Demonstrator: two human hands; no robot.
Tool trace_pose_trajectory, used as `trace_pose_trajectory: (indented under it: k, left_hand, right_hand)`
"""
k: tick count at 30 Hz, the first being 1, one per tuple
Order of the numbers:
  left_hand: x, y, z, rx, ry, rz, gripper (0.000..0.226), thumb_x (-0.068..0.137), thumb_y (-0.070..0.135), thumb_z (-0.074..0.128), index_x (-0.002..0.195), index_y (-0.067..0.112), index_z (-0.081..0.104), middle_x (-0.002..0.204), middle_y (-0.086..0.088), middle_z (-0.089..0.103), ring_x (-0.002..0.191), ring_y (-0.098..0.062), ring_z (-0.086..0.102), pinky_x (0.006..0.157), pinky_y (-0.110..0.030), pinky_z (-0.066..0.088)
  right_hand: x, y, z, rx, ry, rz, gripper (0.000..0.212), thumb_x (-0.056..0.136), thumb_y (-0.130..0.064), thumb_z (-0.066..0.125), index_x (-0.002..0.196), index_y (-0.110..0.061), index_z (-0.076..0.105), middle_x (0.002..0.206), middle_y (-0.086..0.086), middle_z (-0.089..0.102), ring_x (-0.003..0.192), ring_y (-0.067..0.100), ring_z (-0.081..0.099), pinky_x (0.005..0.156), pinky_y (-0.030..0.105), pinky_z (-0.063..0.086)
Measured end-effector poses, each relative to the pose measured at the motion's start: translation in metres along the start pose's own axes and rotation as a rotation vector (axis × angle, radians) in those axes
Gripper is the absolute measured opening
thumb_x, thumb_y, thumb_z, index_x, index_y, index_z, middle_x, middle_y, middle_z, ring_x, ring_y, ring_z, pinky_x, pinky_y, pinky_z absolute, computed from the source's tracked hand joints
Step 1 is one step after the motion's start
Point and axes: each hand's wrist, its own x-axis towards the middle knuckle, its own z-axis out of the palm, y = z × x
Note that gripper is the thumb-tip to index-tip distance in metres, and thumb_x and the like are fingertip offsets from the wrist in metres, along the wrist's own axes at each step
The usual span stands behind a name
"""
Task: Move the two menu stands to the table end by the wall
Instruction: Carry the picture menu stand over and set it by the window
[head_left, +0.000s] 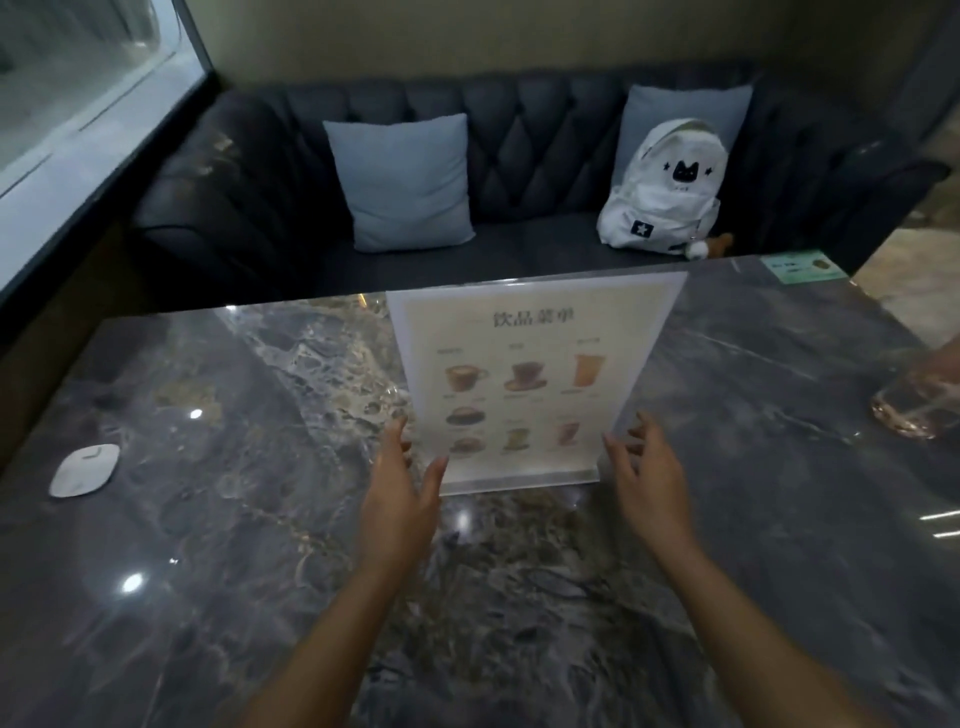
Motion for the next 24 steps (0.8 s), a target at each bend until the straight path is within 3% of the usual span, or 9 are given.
trace_pose_trajectory:
  k: [2,4,7,12,15,19,22,24]
  left_hand:
    - [0.008,0.006,0.000,-0.037,0.005,0.008,0.053,0.089,0.032,0.053,0.134,0.032,0.024,0.125,-0.009,0.052,0.107,-0.025,0.055,0.086,-0.048,0.051]
    - [0.014,0.011,-0.001,-0.028,0.015,0.045,0.039,0.091,0.032,0.048,0.124,0.040,0.030,0.109,0.002,0.058,0.096,-0.020,0.058,0.073,-0.038,0.051]
    - [0.020,0.014,-0.004,0.015,0.042,0.084,0.023,0.093,0.027,0.043,0.098,0.049,0.035,0.083,0.014,0.058,0.074,-0.013,0.058,0.054,-0.025,0.040]
    - [0.020,0.014,-0.010,0.007,0.052,0.068,0.017,0.094,0.021,0.040,0.098,0.036,0.045,0.090,0.000,0.068,0.081,-0.025,0.066,0.068,-0.042,0.053]
    - [0.019,0.007,-0.021,0.001,0.099,0.080,0.013,0.094,0.019,0.040,0.102,0.024,0.048,0.091,-0.012,0.068,0.078,-0.032,0.065,0.068,-0.051,0.053]
    - [0.021,0.002,-0.046,0.019,0.160,0.075,0.008,0.094,0.018,0.041,0.096,0.019,0.049,0.085,-0.009,0.067,0.076,-0.031,0.065,0.065,-0.047,0.053]
    - [0.021,-0.004,-0.073,-0.006,0.197,0.065,0.009,0.095,0.020,0.040,0.093,0.021,0.049,0.088,-0.010,0.067,0.078,-0.030,0.064,0.069,-0.049,0.054]
    - [0.021,-0.012,-0.093,-0.010,0.231,0.060,0.010,0.095,0.021,0.039,0.091,0.020,0.049,0.088,-0.014,0.067,0.078,-0.031,0.064,0.070,-0.053,0.054]
  right_hand:
    - [0.006,-0.006,-0.001,0.055,-0.035,-0.004,0.055,0.089,-0.041,0.048,0.135,-0.020,0.026,0.129,0.013,0.052,0.109,0.031,0.056,0.088,0.050,0.049]
    - [0.009,-0.012,0.001,0.098,-0.063,-0.049,0.047,0.089,-0.040,0.048,0.129,-0.025,0.030,0.125,0.010,0.055,0.105,0.028,0.058,0.085,0.048,0.051]
    - [0.012,-0.017,0.006,0.080,-0.054,-0.076,0.036,0.090,-0.035,0.049,0.118,-0.016,0.038,0.119,0.014,0.058,0.101,0.031,0.058,0.079,0.043,0.050]
    - [0.016,-0.026,0.010,0.027,-0.015,-0.054,0.023,0.091,-0.032,0.048,0.098,-0.012,0.041,0.105,0.019,0.061,0.086,0.032,0.057,0.069,0.040,0.047]
    - [0.014,-0.036,0.015,0.025,-0.009,-0.116,0.019,0.091,-0.031,0.049,0.091,-0.014,0.038,0.097,0.015,0.060,0.078,0.028,0.054,0.065,0.038,0.044]
    - [0.011,-0.058,0.032,0.091,-0.049,-0.148,0.021,0.091,-0.030,0.048,0.098,-0.012,0.042,0.097,0.011,0.057,0.082,0.030,0.055,0.069,0.043,0.049]
    - [0.011,-0.080,0.052,0.081,-0.054,-0.184,0.017,0.091,-0.031,0.049,0.095,-0.016,0.043,0.093,0.005,0.055,0.077,0.023,0.052,0.058,0.032,0.041]
    - [0.010,-0.097,0.067,0.092,-0.071,-0.216,0.016,0.091,-0.031,0.049,0.096,-0.017,0.043,0.093,0.002,0.054,0.077,0.021,0.051,0.058,0.030,0.037]
